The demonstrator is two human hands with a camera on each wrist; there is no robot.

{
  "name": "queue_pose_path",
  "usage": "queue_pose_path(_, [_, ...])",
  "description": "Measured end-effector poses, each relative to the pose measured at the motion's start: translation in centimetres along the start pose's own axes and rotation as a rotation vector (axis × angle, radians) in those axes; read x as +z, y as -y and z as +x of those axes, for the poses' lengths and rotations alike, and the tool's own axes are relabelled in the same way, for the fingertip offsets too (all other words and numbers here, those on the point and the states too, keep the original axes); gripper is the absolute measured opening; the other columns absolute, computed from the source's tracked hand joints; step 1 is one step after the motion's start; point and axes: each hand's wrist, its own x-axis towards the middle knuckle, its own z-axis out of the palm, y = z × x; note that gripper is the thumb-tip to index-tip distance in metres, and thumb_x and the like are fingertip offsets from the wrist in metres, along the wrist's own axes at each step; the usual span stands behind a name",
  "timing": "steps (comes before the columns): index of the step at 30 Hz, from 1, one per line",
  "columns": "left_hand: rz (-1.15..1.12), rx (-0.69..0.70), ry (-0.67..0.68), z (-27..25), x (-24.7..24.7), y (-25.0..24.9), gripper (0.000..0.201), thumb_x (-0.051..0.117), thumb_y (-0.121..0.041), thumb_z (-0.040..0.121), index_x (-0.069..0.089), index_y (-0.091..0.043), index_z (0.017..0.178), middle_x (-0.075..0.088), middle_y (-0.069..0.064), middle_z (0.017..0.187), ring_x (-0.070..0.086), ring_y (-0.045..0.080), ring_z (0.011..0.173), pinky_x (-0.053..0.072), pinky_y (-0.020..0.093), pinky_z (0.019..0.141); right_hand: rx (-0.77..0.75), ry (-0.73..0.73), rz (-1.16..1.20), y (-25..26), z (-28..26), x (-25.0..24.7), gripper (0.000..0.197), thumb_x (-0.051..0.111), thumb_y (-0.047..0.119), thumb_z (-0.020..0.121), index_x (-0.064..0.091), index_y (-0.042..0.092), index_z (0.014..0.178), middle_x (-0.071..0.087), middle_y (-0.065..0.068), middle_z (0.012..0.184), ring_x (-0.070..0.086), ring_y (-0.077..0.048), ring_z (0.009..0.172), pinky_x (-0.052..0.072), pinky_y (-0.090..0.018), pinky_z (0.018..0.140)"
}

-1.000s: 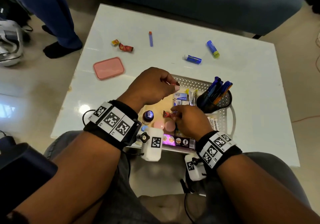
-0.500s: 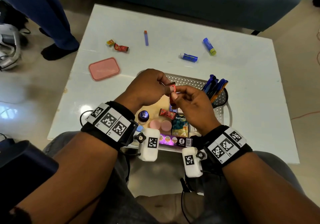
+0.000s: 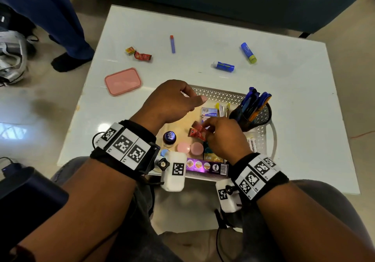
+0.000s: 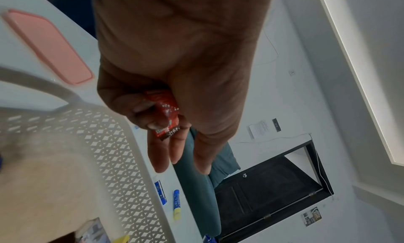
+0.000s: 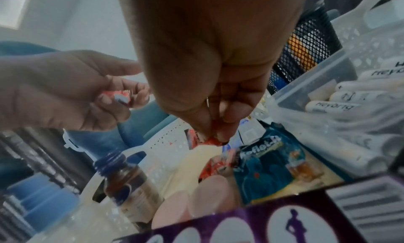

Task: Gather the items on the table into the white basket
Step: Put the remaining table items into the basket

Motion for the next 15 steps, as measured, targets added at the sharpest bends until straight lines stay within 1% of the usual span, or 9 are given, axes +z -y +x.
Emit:
queue_pose_path(3, [0.014, 0.005, -0.003, 0.1, 0.0, 0.0, 0.035, 0.073, -0.059, 0.082, 0.072, -0.024, 0.088, 0.074, -0.011, 0.075, 0.065, 0.005, 0.073, 0.048, 0.026, 0.068, -0.010, 0.015, -0.105, 0.2, -0.2, 0.4, 0.025, 0.068, 0.025, 0.088, 0.073, 0.024, 0.112, 0.075, -0.003, 0.104, 0.068, -0.024, 0.095, 0.057, -0.037, 0.084])
queue_pose_path(5, [0.024, 0.003, 0.008, 0.2, 0.0, 0.1, 0.036, 0.072, -0.061, 0.082, 0.071, -0.026, 0.087, 0.074, -0.011, 0.077, 0.064, 0.005, 0.074, 0.048, 0.027, 0.069, -0.010, 0.043, -0.149, 0.3, -0.3, 0.6, 0.028, 0.066, 0.022, 0.088, 0.073, 0.025, 0.114, 0.074, -0.004, 0.105, 0.067, -0.025, 0.097, 0.056, -0.036, 0.085])
queue_pose_path(8, [0.030, 0.006, 0.013, 0.2, 0.2, 0.3, 0.038, 0.071, -0.066, 0.079, 0.071, -0.029, 0.087, 0.073, -0.010, 0.087, 0.064, 0.007, 0.079, 0.050, 0.029, 0.072, -0.016, 0.081, -0.181, 0.4, -0.4, 0.8, 0.035, 0.062, 0.021, 0.088, 0.070, 0.025, 0.121, 0.072, -0.006, 0.112, 0.065, -0.027, 0.103, 0.053, -0.035, 0.089])
queue_pose_path(10, [0.024, 0.003, 0.015, 0.1, 0.2, 0.1, 0.038, 0.070, -0.066, 0.080, 0.070, -0.029, 0.088, 0.073, -0.010, 0.086, 0.065, 0.007, 0.079, 0.050, 0.029, 0.072, -0.043, 0.102, -0.206, 0.5, -0.4, 0.9, 0.033, 0.061, 0.022, 0.088, 0.070, 0.024, 0.120, 0.071, -0.007, 0.112, 0.065, -0.027, 0.102, 0.052, -0.035, 0.086])
queue_pose_path(12, [-0.017, -0.003, 0.026, -0.1, 0.2, -0.4, 0.032, 0.067, -0.059, 0.087, 0.070, -0.028, 0.092, 0.075, -0.010, 0.080, 0.067, 0.004, 0.079, 0.049, 0.028, 0.072, -0.087, 0.122, -0.238, 0.6, -0.6, 1.1, 0.027, 0.060, 0.024, 0.090, 0.071, 0.022, 0.115, 0.069, -0.007, 0.108, 0.064, -0.027, 0.097, 0.050, -0.033, 0.078])
queue_pose_path(13, [-0.050, -0.002, 0.033, -0.2, 0.2, -0.7, 0.025, 0.062, -0.050, 0.094, 0.069, -0.026, 0.094, 0.076, -0.008, 0.080, 0.068, 0.004, 0.082, 0.048, 0.029, 0.075, -0.113, 0.125, -0.261, 0.6, -0.8, 1.2, 0.025, 0.059, 0.026, 0.091, 0.071, 0.020, 0.113, 0.068, -0.008, 0.106, 0.063, -0.026, 0.095, 0.047, -0.031, 0.073])
queue_pose_path(14, [-0.084, 0.002, 0.044, -0.4, 0.1, -0.9, 0.020, 0.055, -0.038, 0.099, 0.069, -0.024, 0.097, 0.076, -0.006, 0.081, 0.069, 0.008, 0.087, 0.047, 0.031, 0.077, -0.138, 0.126, -0.290, 0.7, -0.9, 1.4, 0.025, 0.059, 0.028, 0.092, 0.071, 0.019, 0.112, 0.066, -0.007, 0.105, 0.063, -0.026, 0.093, 0.043, -0.030, 0.070])
queue_pose_path(15, [-0.117, 0.006, 0.051, -0.5, 0.0, -1.1, 0.022, 0.046, -0.024, 0.101, 0.068, -0.023, 0.100, 0.077, -0.004, 0.083, 0.070, 0.014, 0.092, 0.046, 0.032, 0.076, -0.163, 0.126, -0.317, 0.6, -1.0, 1.6, 0.024, 0.060, 0.030, 0.092, 0.070, 0.018, 0.110, 0.065, -0.007, 0.103, 0.063, -0.026, 0.092, 0.039, -0.028, 0.067])
